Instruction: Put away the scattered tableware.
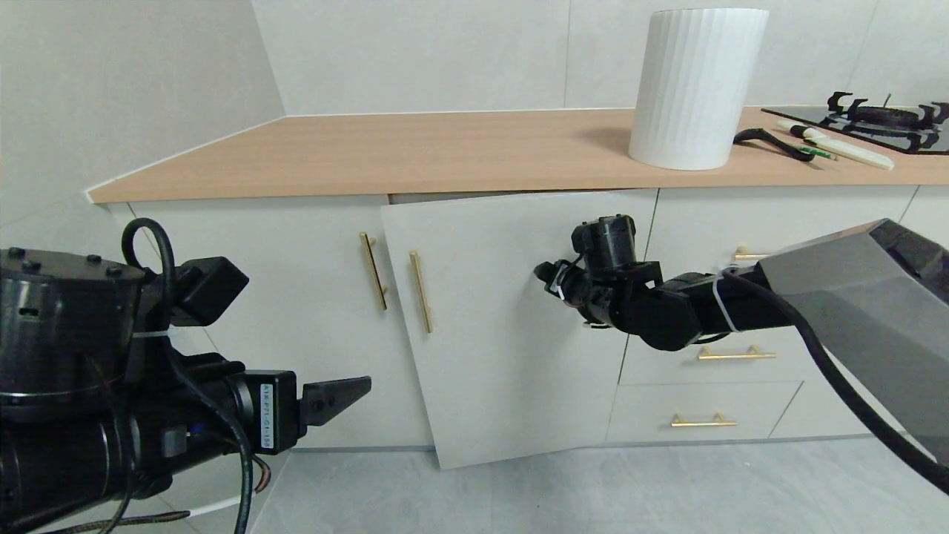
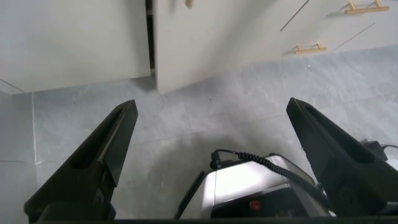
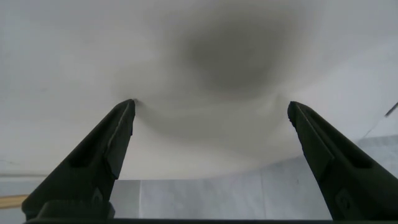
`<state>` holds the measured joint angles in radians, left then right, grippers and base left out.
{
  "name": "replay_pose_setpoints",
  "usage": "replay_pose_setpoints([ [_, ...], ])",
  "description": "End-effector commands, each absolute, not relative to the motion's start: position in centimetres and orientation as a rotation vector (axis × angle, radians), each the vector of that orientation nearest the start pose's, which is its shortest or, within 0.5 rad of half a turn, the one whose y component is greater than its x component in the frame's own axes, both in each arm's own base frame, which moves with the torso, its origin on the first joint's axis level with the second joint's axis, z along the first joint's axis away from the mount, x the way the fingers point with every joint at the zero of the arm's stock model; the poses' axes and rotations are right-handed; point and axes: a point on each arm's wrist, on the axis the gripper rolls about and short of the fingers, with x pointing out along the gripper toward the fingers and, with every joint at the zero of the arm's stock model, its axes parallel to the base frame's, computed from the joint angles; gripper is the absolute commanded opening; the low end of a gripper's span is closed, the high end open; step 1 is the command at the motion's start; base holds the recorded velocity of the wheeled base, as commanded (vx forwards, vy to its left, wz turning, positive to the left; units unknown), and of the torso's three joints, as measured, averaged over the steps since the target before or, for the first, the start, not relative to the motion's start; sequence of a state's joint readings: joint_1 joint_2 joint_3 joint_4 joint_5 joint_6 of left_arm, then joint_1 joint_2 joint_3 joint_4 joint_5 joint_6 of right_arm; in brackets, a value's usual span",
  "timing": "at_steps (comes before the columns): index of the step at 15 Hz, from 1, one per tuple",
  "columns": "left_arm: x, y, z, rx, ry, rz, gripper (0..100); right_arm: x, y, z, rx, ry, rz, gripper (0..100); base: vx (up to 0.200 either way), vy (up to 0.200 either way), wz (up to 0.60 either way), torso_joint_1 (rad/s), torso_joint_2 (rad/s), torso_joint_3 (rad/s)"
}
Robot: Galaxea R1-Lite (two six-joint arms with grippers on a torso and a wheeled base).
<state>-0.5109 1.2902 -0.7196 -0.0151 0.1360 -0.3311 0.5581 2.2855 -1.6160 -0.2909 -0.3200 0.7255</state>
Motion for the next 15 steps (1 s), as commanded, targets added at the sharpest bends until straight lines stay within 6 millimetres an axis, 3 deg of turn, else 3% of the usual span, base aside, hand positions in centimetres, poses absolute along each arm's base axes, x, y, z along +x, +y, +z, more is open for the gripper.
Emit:
replay_pose_setpoints([
  [1,16.9,-9.1,20.3,-0.141,0.585,-0.272,100,41.7,24.7,12.8,0.547,0.398,0.059,100,0.0,0.0,0.0,0.0,0.0,0.0],
  [4,16.9,-9.1,20.3,-0.141,0.585,-0.272,100,43.0,24.7,12.2,0.542,0.352,-0.015,100,0.0,0.0,0.0,0.0,0.0,0.0],
  [11,16.9,-9.1,20.3,-0.142,0.584,-0.272,100,42.3,24.4,12.8,0.543,0.362,-0.008,100,0.0,0.0,0.0,0.0,0.0,0.0],
  [13,16.9,-9.1,20.3,-0.141,0.585,-0.272,100,38.8,23.9,13.7,0.532,0.482,0.132,100,0.0,0.0,0.0,0.0,0.0,0.0],
  [15,16.9,-9.1,20.3,-0.142,0.584,-0.272,100,34.0,21.9,14.9,0.514,0.641,0.396,100,0.0,0.0,0.0,0.0,0.0,0.0],
])
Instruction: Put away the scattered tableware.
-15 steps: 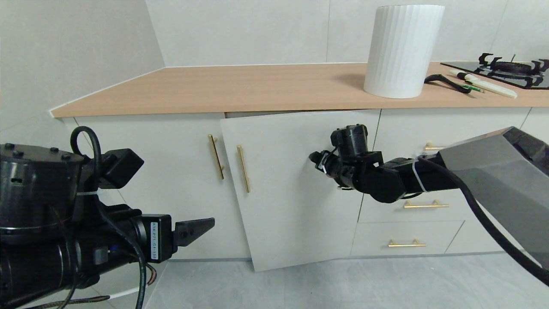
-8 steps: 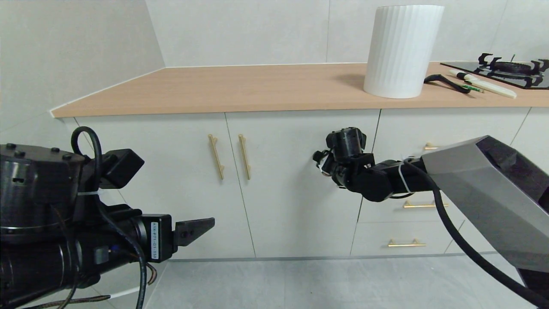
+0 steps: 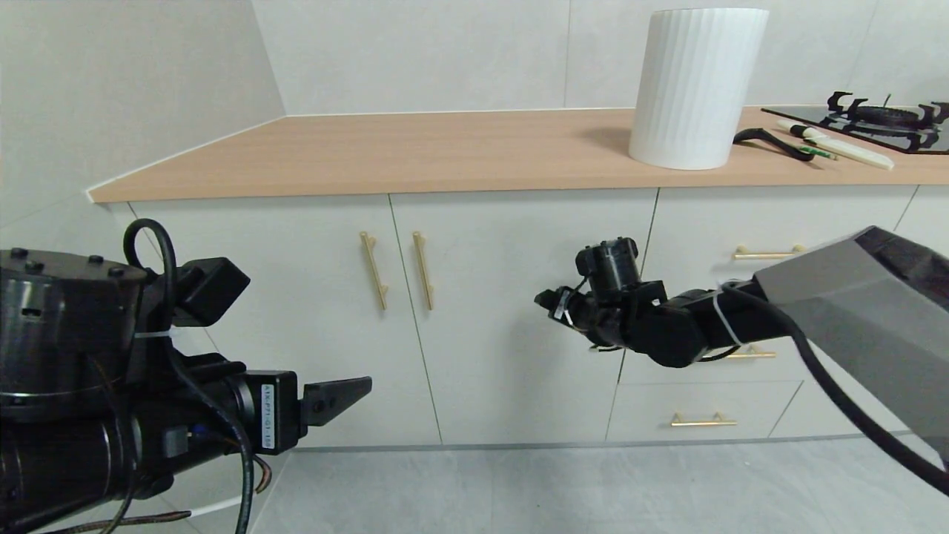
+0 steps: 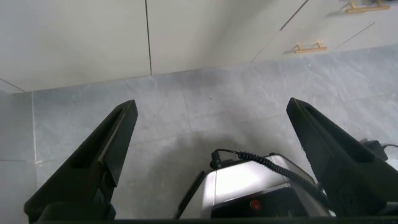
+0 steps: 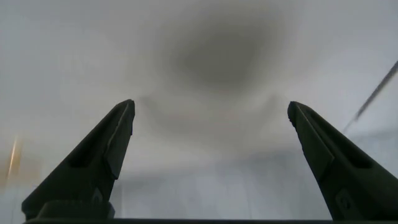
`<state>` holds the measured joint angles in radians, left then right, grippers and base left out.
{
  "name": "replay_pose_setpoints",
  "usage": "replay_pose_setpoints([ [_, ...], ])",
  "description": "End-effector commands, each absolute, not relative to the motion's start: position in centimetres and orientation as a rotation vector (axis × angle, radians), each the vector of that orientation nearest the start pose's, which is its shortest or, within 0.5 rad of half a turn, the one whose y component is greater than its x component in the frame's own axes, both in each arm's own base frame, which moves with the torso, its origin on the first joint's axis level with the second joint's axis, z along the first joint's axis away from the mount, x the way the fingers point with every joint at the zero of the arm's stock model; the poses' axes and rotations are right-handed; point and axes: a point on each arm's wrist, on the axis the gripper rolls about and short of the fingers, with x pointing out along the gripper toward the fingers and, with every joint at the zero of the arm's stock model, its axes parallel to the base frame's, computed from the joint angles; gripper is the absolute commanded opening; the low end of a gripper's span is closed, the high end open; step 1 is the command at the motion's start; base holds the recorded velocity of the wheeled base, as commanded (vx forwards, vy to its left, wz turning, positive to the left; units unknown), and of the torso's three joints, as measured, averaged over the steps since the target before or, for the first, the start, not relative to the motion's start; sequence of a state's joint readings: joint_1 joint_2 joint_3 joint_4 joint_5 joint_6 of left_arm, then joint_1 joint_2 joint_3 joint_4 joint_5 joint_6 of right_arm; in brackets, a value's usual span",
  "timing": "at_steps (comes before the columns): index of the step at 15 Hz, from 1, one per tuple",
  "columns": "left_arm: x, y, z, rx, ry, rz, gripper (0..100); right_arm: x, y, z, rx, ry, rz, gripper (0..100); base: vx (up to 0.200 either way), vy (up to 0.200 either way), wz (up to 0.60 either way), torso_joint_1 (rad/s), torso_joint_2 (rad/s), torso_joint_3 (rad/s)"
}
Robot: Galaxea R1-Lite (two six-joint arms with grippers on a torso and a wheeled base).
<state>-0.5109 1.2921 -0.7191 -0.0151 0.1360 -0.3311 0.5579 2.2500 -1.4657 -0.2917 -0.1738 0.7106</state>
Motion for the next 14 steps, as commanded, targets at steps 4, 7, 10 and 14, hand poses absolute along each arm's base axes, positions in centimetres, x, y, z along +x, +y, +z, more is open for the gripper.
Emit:
replay_pose_setpoints([
  [4,16.9,-9.1,20.3,-0.142,0.582,-0.272,100,32.0,20.6,15.7,0.466,0.61,0.562,100,0.0,0.0,0.0,0.0,0.0,0.0],
  [7,16.6,-8.9,20.2,-0.142,0.582,-0.272,100,31.3,19.9,17.6,0.462,0.551,0.551,100,0.0,0.0,0.0,0.0,0.0,0.0],
  [10,15.9,-8.5,21.1,-0.155,0.537,-0.273,100,29.2,17.9,20.3,0.356,0.425,0.499,100,0.0,0.0,0.0,0.0,0.0,0.0],
  [14,13.2,-5.2,24.2,-0.174,0.334,-0.192,100,22.8,11.8,26.0,0.258,0.169,0.322,100,0.0,0.0,0.0,0.0,0.0,0.0],
])
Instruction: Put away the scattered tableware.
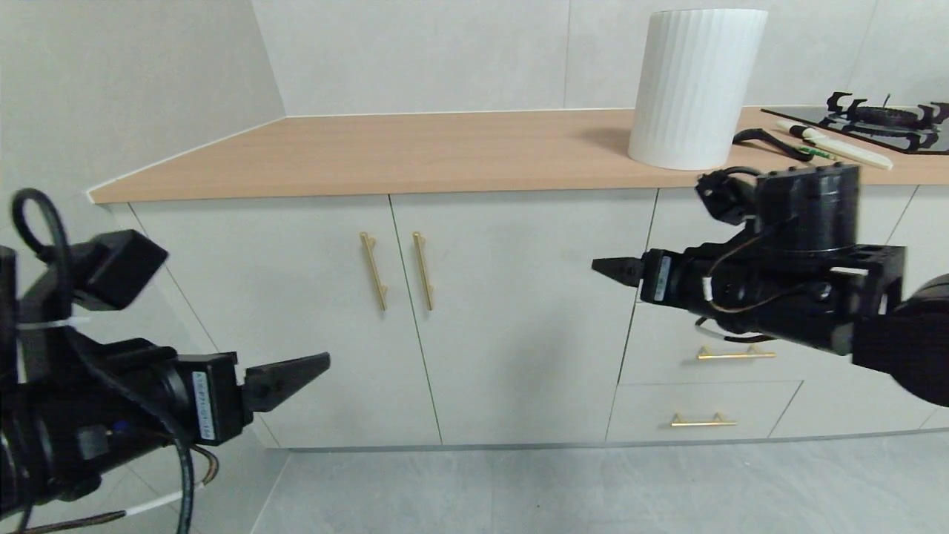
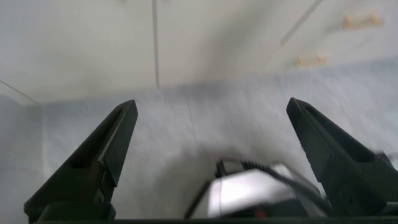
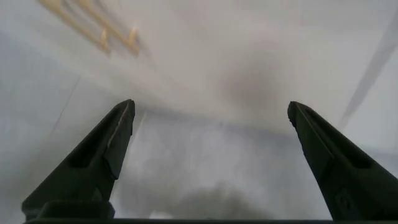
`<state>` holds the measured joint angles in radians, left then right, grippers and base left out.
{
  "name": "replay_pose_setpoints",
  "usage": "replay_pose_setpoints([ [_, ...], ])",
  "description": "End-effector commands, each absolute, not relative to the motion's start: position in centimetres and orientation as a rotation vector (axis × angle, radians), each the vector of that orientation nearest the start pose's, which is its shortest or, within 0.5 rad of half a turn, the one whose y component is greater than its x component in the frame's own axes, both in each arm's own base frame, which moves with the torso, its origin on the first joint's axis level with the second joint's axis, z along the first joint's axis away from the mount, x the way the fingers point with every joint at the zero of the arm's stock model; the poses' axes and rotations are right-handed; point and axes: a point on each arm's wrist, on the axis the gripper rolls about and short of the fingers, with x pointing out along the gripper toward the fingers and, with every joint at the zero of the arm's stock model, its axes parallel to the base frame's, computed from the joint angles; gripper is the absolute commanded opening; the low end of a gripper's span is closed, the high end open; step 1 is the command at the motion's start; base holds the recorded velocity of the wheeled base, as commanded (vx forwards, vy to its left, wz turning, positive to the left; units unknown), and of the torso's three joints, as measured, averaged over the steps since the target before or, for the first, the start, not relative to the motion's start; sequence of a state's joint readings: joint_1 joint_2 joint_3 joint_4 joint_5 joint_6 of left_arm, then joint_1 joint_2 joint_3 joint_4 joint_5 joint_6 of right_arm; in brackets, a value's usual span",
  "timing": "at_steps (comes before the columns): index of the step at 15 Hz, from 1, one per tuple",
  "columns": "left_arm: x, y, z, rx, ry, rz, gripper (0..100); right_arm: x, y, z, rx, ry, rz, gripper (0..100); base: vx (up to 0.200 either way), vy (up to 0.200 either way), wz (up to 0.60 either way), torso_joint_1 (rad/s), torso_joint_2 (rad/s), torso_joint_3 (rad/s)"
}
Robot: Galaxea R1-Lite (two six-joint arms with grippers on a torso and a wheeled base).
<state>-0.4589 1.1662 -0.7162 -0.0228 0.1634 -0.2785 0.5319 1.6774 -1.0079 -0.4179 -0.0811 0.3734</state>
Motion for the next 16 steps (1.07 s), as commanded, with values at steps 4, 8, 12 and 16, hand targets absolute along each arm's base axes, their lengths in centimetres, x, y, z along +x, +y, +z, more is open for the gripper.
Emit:
replay_pose_setpoints([
  [4,8.2,-2.8,23.6,-0.14,0.202,-0.194,100,13.2,5.3,29.5,0.228,-0.098,0.205,100,0.0,0.0,0.0,0.0,0.0,0.0],
  [8,3.3,-0.8,21.0,-0.044,0.108,-0.179,100,3.0,0.4,28.2,0.149,-0.23,0.079,100,0.0,0.0,0.0,0.0,0.0,0.0],
  [12,-2.2,0.9,19.2,-0.023,-0.095,-0.094,100,-5.4,-1.3,23.1,0.069,-0.262,-0.058,100,0.0,0.0,0.0,0.0,0.0,0.0],
  [16,-4.9,0.9,17.0,-0.021,-0.22,-0.094,100,-8.1,-0.6,19.9,-0.08,-0.31,-0.111,100,0.0,0.0,0.0,0.0,0.0,0.0],
])
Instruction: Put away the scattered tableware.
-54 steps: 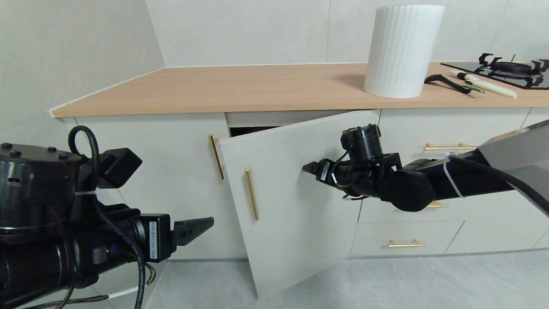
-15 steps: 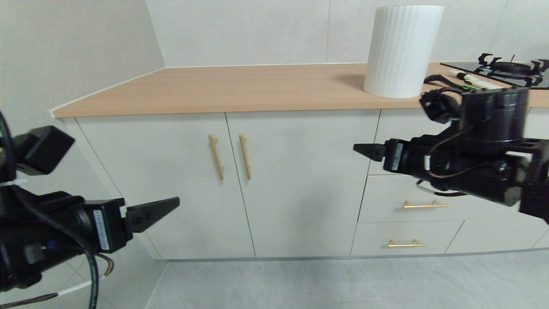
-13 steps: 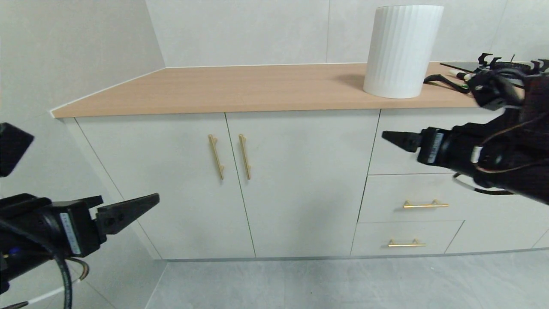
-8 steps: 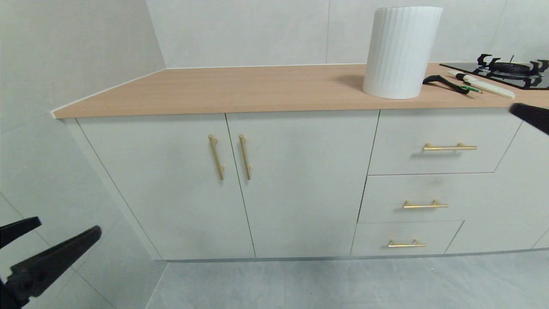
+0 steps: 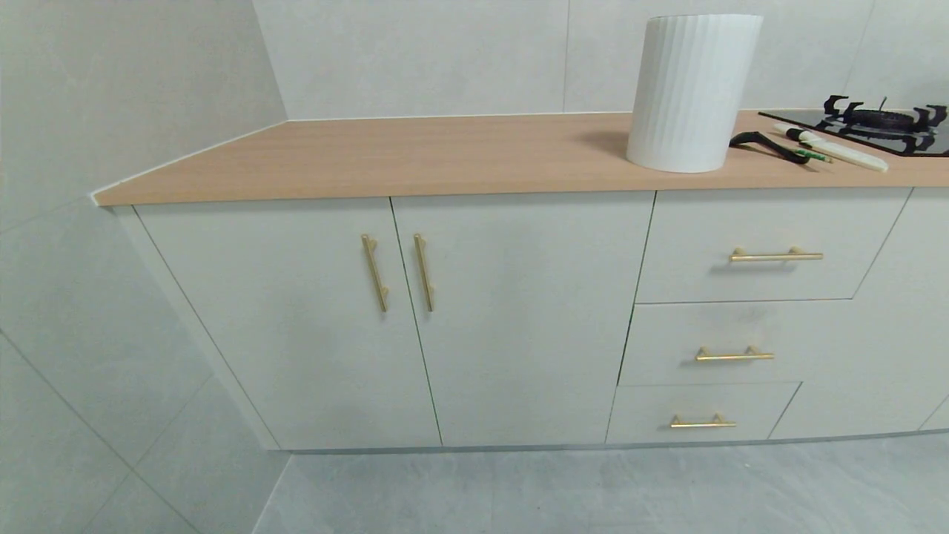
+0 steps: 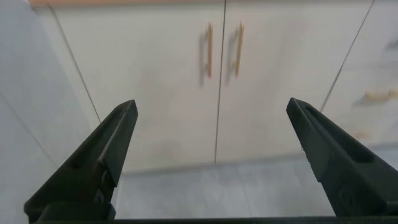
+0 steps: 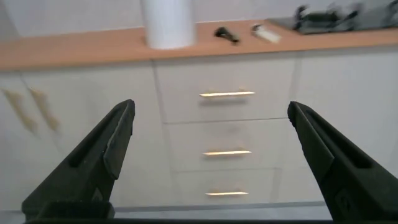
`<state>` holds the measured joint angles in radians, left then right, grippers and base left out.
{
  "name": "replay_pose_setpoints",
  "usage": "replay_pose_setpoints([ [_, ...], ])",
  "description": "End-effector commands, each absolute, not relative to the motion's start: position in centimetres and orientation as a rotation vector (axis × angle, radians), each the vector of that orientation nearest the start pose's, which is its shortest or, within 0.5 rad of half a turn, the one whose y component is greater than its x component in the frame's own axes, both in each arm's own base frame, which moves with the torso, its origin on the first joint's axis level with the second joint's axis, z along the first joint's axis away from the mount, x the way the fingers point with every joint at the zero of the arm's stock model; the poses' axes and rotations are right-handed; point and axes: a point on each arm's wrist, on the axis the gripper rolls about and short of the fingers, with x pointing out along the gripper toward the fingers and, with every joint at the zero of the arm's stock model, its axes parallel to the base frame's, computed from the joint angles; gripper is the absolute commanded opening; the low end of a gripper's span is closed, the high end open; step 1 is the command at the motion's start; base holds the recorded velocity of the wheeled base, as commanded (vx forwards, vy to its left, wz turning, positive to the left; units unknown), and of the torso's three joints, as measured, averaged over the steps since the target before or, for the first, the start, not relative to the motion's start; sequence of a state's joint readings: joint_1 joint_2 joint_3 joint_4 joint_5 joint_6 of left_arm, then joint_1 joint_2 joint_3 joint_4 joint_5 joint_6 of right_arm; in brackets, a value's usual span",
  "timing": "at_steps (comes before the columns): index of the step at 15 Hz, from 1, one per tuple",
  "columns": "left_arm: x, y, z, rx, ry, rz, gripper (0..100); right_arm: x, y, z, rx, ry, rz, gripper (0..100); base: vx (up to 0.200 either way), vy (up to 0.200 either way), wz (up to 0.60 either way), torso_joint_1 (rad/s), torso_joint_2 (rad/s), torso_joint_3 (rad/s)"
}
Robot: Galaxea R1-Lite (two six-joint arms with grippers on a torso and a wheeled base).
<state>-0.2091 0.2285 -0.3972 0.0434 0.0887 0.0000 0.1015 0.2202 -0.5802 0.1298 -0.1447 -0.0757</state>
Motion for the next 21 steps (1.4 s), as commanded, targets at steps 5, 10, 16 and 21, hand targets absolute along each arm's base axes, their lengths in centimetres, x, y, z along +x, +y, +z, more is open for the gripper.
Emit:
replay_pose_setpoints([
  [5,-5.3,0.3,16.3,-0.009,-0.239,0.062,100,-7.2,-0.4,16.4,-0.083,-0.226,-0.189,100,0.0,0.0,0.0,0.0,0.0,0.0],
  [10,-3.1,0.0,10.2,0.01,-0.101,0.01,100,-2.7,-0.3,9.2,-0.09,-0.082,-0.116,100,0.0,0.0,0.0,0.0,0.0,0.0],
  [16,-2.3,-0.3,8.1,-0.024,-0.052,-0.123,100,-2.3,0.0,8.1,-0.052,-0.057,0.003,100,0.0,0.0,0.0,0.0,0.0,0.0],
  [21,-2.3,-0.3,8.1,-0.024,-0.052,-0.126,100,-2.3,0.1,7.6,-0.054,-0.004,0.075,100,0.0,0.0,0.0,0.0,0.0,0.0],
])
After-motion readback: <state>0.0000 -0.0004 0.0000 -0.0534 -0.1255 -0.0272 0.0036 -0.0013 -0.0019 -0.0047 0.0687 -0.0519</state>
